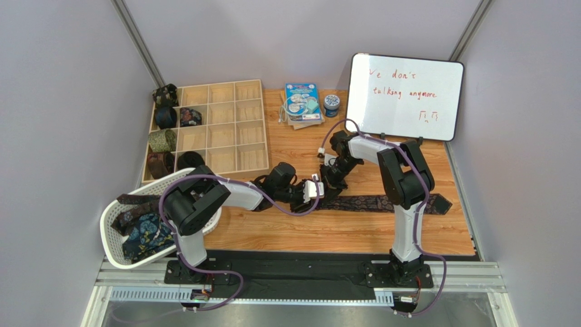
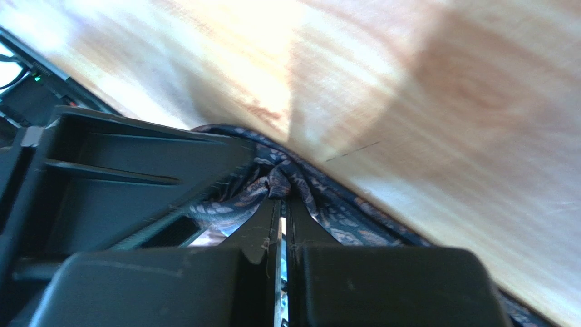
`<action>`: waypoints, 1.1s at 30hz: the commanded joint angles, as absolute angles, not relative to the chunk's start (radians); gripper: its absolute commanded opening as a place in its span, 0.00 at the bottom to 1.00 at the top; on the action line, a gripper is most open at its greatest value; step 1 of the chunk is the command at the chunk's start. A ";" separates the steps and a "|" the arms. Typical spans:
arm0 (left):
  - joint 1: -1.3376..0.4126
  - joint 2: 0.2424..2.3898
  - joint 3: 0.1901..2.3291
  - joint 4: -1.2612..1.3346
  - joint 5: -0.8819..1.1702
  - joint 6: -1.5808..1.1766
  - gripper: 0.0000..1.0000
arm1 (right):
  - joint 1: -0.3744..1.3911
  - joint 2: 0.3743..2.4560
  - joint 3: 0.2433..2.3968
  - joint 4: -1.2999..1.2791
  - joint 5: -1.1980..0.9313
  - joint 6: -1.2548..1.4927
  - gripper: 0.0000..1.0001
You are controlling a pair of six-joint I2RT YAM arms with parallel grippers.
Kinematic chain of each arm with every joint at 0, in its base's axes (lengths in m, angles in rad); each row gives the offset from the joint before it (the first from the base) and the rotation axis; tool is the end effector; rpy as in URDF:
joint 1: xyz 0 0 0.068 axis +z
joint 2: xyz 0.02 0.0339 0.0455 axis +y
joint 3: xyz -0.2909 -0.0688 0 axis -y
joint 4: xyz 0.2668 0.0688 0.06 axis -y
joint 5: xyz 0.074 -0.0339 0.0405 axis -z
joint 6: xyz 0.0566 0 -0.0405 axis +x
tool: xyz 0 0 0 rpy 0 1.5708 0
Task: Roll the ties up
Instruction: Roll the tie at the center of the board.
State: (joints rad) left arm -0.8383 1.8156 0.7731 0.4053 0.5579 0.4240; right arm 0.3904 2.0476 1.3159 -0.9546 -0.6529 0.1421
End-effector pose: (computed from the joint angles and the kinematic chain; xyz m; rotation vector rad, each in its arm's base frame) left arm 0.2284 -0.2988 0.1230 1.5543 1.5886 -0.8445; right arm 0.3368 0.1758 0.1202 0.2857 -2.7222 -0.8522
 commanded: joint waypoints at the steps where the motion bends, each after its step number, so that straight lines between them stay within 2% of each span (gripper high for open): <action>1: -0.825 1.752 0.746 0.351 0.574 0.367 0.68 | 0.388 2.112 1.322 -0.891 -0.505 0.137 0.00; 4: -0.810 1.701 0.726 0.376 0.568 0.339 0.74 | 0.388 2.129 1.315 -0.881 -0.482 0.141 0.00; 9: -0.798 1.687 0.695 0.483 0.574 0.307 0.73 | 0.388 2.141 1.318 -0.876 -0.472 0.141 0.00; 13: -0.798 1.707 0.716 0.540 0.598 0.258 0.55 | 0.388 2.145 1.322 -0.871 -0.472 0.140 0.00; 21: -0.822 1.779 0.817 0.545 0.612 0.224 0.37 | 0.388 2.154 1.341 -0.874 -0.523 0.152 0.00; 24: -0.845 1.813 0.830 0.543 0.603 0.230 0.37 | 0.388 2.157 1.339 -0.874 -0.538 0.153 0.00; 29: -0.887 1.874 0.810 0.476 0.525 0.339 0.45 | 0.388 2.135 1.335 -0.876 -0.590 0.135 0.00; 32: -0.902 1.888 0.792 0.425 0.459 0.380 0.43 | 0.388 2.123 1.336 -0.888 -0.612 0.126 0.00; 33: -0.908 1.890 0.788 0.387 0.450 0.383 0.39 | 0.388 2.118 1.336 -0.893 -0.620 0.118 0.00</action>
State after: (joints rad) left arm -0.8658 1.8374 0.7986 0.4911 0.5190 0.3019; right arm 0.3767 2.0987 1.3426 -0.9874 -0.6807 0.1623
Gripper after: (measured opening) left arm 0.440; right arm 0.007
